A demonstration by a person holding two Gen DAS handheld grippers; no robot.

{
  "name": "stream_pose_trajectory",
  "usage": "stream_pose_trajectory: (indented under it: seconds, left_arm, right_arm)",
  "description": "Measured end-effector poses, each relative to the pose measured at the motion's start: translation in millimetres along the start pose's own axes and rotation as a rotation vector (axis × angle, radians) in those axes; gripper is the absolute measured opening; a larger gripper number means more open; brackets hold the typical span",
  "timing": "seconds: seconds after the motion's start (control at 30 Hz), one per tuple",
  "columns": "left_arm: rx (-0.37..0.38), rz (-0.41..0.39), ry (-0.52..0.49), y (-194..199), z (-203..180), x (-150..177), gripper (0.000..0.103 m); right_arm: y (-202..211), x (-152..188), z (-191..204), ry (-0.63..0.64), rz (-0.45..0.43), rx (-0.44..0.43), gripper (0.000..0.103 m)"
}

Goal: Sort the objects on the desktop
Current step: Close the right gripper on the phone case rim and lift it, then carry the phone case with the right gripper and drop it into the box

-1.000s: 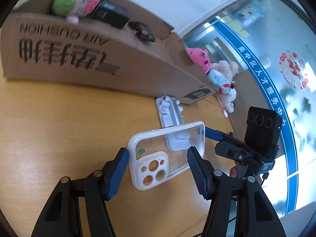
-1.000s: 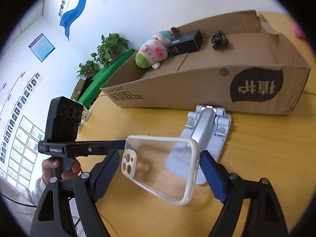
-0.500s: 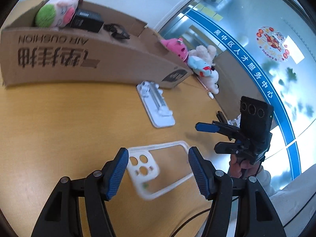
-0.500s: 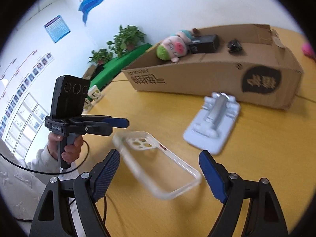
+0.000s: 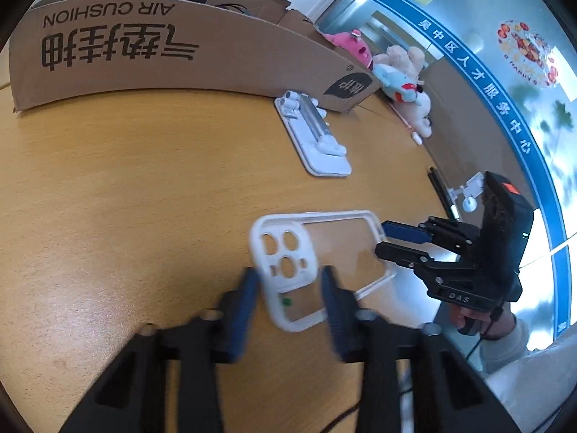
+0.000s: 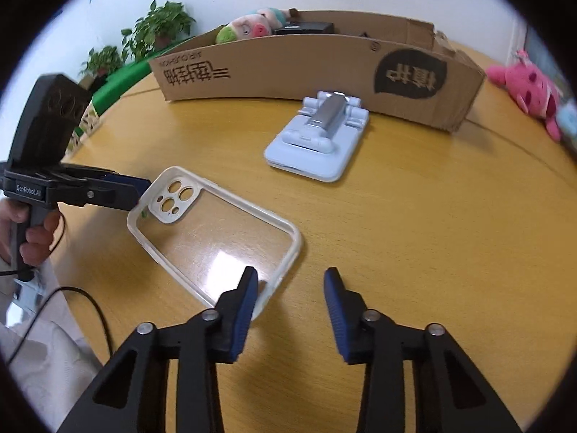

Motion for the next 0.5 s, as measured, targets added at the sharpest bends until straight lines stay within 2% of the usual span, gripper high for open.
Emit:
stream_pose_trajectory:
  seconds: [0.1,0.17,0.2,0.3,0.37,0.5]
  left_arm:
    - [-0.033,-0.015,0.003,0,1,2,0.009]
    - [-0.037,-0.026,0.014,0,3,3,0.009]
    - [-0.052,-0.030,0.001,0,0,4,0.008]
    - [-0.083,-0.057,-0.043,5,-8,2,0.008]
    - [-0.066,-0.108,-0.055,17,-13,-4,0.007]
    - [-0.049,-0.194,-0.121,42,-21,-22,0.007]
  right_arm:
    - [-3,-2,10,0.028,-0.010,0.050,0.027]
    - [-3,-2,8,0.004,-0.019,0.057,0.016]
    - [-3,-3,5,-0.011,-0.021,0.059,0.014]
    - [-1,-3,-3,-0.066,-0.035,0.029,0.013]
    - [0,-6,-3,-0.067,-0.050,0.044,0.013]
    - [12,-20,-9,-0.091,-0.114,0.022,0.013]
Point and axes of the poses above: each gripper's, at about its wrist camera, not at the fingertips, and y roughly against the way its jaws point, z to its left, x to its underside, the point moved 1 cm from there along -y, roughly the way its jaws point, and after that the axes turned 1 degree about -y, right-handed, at the moved point
